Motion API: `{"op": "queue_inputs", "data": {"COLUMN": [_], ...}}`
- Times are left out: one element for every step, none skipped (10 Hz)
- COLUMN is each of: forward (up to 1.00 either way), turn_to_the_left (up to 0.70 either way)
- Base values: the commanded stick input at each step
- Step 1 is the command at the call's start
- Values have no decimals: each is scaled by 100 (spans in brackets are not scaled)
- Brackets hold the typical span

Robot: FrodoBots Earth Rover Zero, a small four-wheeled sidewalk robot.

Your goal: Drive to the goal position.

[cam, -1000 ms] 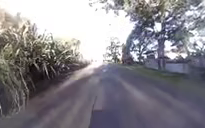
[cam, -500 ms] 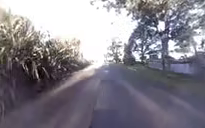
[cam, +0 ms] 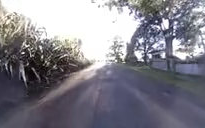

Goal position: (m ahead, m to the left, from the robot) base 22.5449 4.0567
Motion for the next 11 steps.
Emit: {"op": "queue_inputs", "data": {"forward": [100,100,100,100,100,100,100,100,100,100,100], "turn_to_the_left": [0,0,0,0,0,0,0,0,0,0,0]}}
